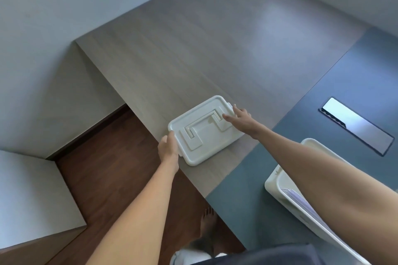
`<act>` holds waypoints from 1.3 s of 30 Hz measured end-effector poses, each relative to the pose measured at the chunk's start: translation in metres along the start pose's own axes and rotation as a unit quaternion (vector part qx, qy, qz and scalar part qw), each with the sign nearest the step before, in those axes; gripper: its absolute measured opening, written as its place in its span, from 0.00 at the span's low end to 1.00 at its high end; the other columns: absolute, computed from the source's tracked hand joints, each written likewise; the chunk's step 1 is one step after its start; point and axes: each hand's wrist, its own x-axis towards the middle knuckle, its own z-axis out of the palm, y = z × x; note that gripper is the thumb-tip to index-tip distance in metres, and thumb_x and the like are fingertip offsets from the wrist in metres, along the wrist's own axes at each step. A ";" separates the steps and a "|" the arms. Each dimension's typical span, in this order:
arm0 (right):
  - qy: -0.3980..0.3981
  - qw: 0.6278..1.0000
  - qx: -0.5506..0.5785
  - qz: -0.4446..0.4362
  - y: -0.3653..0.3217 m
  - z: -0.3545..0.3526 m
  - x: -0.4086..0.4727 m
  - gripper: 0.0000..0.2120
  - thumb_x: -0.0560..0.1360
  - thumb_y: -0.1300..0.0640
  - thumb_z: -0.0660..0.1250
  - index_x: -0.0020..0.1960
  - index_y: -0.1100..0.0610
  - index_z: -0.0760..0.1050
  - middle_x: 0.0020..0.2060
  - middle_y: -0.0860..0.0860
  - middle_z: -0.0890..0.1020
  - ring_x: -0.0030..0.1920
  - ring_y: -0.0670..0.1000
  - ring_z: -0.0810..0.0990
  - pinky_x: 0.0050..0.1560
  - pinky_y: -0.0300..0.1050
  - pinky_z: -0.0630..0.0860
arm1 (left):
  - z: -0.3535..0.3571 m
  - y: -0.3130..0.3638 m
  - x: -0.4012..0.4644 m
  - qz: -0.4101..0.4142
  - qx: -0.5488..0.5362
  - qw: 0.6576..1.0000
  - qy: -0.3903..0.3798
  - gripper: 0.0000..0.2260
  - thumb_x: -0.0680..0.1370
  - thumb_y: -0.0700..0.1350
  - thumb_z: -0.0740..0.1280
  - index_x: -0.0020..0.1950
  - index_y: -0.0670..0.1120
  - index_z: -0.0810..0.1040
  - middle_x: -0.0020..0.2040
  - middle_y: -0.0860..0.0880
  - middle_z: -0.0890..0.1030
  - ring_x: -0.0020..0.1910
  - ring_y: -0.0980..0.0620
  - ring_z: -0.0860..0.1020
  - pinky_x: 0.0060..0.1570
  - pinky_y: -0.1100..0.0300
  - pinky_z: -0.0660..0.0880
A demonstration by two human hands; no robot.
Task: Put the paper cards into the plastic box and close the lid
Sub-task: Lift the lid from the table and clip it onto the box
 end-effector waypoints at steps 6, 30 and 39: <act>0.072 0.996 0.051 -0.028 -0.010 -0.031 -0.028 0.36 0.79 0.38 0.60 0.81 0.50 0.53 0.77 0.49 0.56 0.78 0.53 0.49 0.76 0.56 0.55 | 0.012 0.022 -0.020 0.039 -0.035 0.998 -0.020 0.13 0.72 0.39 0.60 0.32 0.52 0.60 0.31 0.54 0.66 0.32 0.54 0.62 0.32 0.58 0.59; 0.495 0.800 0.337 0.033 0.099 -0.176 -0.220 0.12 0.74 0.57 0.63 0.51 0.56 0.84 0.46 0.50 0.86 0.49 0.54 0.84 0.51 0.49 0.81 | 0.169 0.079 -0.125 0.221 0.031 0.924 -0.311 0.13 0.72 0.38 0.75 0.56 0.40 0.83 0.53 0.44 0.85 0.54 0.46 0.83 0.59 0.52 0.79; 0.558 0.752 0.342 0.079 0.160 -0.165 -0.271 0.10 0.71 0.54 0.70 0.50 0.57 0.82 0.44 0.50 0.85 0.45 0.51 0.83 0.49 0.45 0.80 | 0.190 0.044 -0.159 0.240 0.078 0.886 -0.388 0.15 0.71 0.36 0.76 0.56 0.39 0.82 0.53 0.44 0.85 0.49 0.52 0.83 0.52 0.63 0.80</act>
